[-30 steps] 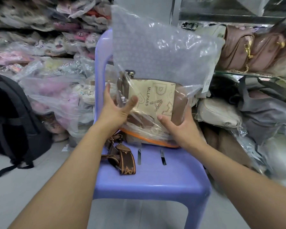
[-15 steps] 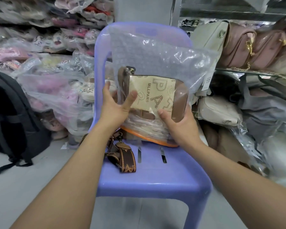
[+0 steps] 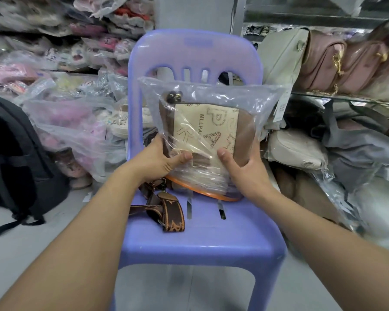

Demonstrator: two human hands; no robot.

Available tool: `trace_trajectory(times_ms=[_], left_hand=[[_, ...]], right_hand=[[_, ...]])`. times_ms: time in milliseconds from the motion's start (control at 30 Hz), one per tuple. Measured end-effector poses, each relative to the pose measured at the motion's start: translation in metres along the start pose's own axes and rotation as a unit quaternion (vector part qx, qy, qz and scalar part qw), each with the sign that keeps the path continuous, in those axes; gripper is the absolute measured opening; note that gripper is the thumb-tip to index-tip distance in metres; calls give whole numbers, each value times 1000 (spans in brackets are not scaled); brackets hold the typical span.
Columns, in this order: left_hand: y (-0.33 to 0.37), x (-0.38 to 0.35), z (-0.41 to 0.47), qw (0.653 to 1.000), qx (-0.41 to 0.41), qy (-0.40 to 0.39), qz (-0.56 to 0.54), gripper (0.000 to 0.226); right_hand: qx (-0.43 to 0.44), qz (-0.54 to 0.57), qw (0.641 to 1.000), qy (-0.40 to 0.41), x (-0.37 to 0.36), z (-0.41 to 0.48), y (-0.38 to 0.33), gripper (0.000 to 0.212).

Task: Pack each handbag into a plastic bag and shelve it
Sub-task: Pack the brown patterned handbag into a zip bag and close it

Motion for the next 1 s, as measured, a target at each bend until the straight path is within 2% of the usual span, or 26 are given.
trace_trajectory(times_ms=[167,267,300,367,400,467,500,533,567,633,733,833,867,933,1000], left_hand=[[-12,-5,0,998,47,-28,45,92],[-18,-11,-4,992,75,-56,82,65],[-19,-13,-5,990,76,-72,93,64],[-20,-15,-6,988,68,-92,108,93],[-19,-14,-6,988,69,-88,110,95],[-15,-13,-5,991,70,-66,97,65],[-13,-13,-5,993,68,-50,79,50],[-7,-13,-5,996,54,-36,58,48],[0,-11,-4,998,37,-26,45,57],[11,-1,-3,998,34,15,48,89],[35,22,-4,995,73,71,6,110],[65,46,-5,990,58,100,-75,100],[72,52,-7,988,60,99,-98,98],[81,56,-10,978,82,71,-176,85],[90,60,-19,966,59,39,-248,45]], right_hand=[[0,-16,998,-55,-1,-7,5,101],[1,-31,996,-78,-2,-10,7,109],[-2,-32,995,-94,-3,-11,9,114],[-15,-42,989,-138,-3,-13,11,130],[-19,-56,986,-158,-2,-13,11,139],[-25,-90,981,-167,2,-13,12,148],[-30,-95,983,-155,4,-12,11,147],[-38,-91,986,-136,6,-11,10,142],[-55,-75,989,-115,8,-9,8,136],[-96,0,992,-79,13,-1,5,126],[-120,81,989,-15,25,14,-7,107],[-106,97,990,17,37,29,-30,79],[-99,98,990,10,40,35,-38,76],[-98,100,990,-13,45,45,-51,87],[-142,103,984,-26,50,49,-54,103]])
Point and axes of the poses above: each hand's wrist, its own z-axis towards the middle knuckle, its own x-axis out of the back of the hand, y = z × x, the point moved 6 cm from there along z, towards the middle knuckle, and after that the axes turned 8 degrees about -z, right-handed, at the moved point
